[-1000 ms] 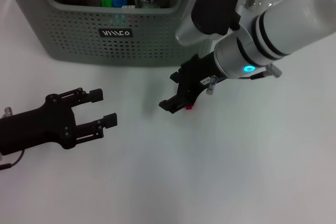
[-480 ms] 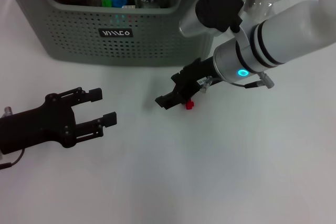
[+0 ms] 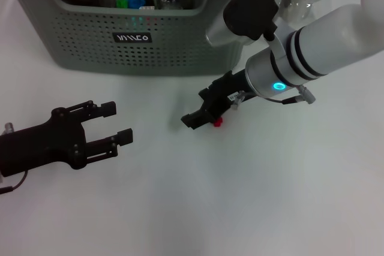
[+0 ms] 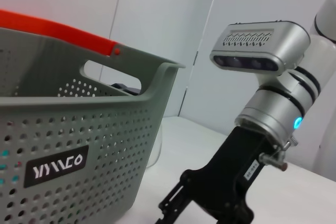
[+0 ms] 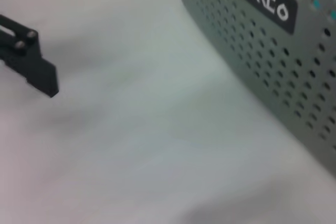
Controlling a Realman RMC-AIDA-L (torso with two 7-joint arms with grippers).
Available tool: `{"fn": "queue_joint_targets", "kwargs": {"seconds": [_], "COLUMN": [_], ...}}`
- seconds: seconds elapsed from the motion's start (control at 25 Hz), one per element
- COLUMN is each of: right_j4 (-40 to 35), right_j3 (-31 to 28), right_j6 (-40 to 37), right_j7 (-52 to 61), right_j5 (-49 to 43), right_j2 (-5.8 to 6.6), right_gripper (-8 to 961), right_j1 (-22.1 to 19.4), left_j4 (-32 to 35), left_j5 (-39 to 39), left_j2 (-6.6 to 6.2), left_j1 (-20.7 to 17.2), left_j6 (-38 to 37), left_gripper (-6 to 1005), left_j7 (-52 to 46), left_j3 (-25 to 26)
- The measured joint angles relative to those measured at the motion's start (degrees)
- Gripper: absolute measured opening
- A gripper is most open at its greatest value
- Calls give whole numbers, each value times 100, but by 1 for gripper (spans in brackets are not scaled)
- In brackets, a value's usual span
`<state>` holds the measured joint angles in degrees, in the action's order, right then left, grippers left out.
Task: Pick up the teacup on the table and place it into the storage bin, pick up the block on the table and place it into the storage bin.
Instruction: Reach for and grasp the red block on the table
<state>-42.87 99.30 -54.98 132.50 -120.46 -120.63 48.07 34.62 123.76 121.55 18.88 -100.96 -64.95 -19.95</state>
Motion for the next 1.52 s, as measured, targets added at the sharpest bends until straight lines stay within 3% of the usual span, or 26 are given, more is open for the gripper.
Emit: {"fn": "queue_joint_targets", "kwargs": {"seconds": [0.16, 0.52, 0.8, 1.04, 1.52], "right_j4": [-162, -893, -1505, -593, 127], "right_j3": [-194, -633, -768, -514, -473], "right_j6": [-513, -1456, -1340, -690, -430], "right_j7": [153, 575, 214, -242, -277], "right_j5": [-158, -847, -950, -83, 187], "right_j2": [62, 61, 30, -12, -2], "right_gripper": [790, 786, 786, 786, 786], "right_j1": [-17, -353, -674, -398, -209], "left_j4": [0, 0, 1, -22, -45], "left_j5": [7, 9, 6, 10, 17], "left_j2": [0, 9, 10, 18, 18], "left_j1": [-2, 24, 21, 28, 1], "left_j6": [7, 7, 11, 15, 33], "left_gripper": [735, 736, 736, 736, 736], "left_j7": [0, 0, 0, 0, 0], "left_j3": [0, 0, -2, -3, 0]}}
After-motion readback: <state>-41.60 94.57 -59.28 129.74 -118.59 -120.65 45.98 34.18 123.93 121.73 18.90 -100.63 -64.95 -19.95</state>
